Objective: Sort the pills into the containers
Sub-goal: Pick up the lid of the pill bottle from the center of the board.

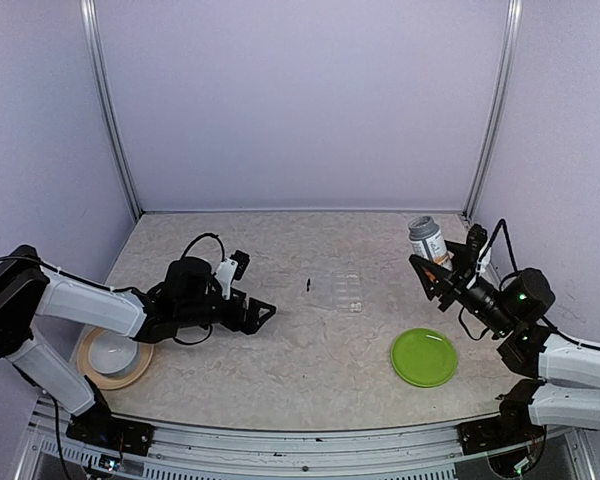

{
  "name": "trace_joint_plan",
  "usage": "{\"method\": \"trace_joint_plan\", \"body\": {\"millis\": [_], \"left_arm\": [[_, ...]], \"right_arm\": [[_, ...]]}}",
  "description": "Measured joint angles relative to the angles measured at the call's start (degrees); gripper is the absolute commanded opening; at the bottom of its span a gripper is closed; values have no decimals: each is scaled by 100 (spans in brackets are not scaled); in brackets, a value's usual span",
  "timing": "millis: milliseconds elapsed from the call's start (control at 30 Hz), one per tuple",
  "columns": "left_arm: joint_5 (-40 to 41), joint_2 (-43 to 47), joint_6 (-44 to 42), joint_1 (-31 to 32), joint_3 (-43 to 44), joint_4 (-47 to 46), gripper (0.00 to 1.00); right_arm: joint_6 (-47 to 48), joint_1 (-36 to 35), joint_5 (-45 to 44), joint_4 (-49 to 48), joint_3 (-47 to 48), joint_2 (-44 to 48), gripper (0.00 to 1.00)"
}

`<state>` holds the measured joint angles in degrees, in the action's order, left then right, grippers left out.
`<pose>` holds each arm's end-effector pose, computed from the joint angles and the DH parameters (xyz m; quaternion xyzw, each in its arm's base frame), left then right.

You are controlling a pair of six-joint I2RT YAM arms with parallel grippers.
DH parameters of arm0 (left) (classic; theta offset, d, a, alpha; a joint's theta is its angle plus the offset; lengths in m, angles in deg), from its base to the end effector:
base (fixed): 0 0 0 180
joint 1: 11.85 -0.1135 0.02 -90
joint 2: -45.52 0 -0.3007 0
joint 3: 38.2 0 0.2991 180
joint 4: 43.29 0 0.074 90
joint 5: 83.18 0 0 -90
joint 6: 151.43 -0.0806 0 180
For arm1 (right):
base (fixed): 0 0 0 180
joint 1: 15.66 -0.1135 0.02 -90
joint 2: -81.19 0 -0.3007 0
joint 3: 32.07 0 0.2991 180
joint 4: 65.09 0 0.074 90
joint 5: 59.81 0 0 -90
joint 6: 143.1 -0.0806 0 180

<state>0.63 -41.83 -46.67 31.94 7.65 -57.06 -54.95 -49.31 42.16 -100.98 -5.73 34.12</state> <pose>0.2586 -0.2599 0.1440 0.2412 0.8204 -0.2928 0.4278 0.1926 0.1483 0.2678 -0.2452 0.5585 0.3011 0.7330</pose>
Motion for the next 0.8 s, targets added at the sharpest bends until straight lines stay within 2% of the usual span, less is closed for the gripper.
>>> {"method": "trace_joint_plan", "body": {"millis": [300,600,800], "left_arm": [[422,-57,219,-341,9,258,99],[1169,-197,358,-525,911,1539,99],[1296,-551,420,-664,1145,2090,99]], "right_arm": [[96,0,142,-323,-28,452,2],[129,0,420,50,249,1139,2],[120,0,439,542,247,1438,2]]}}
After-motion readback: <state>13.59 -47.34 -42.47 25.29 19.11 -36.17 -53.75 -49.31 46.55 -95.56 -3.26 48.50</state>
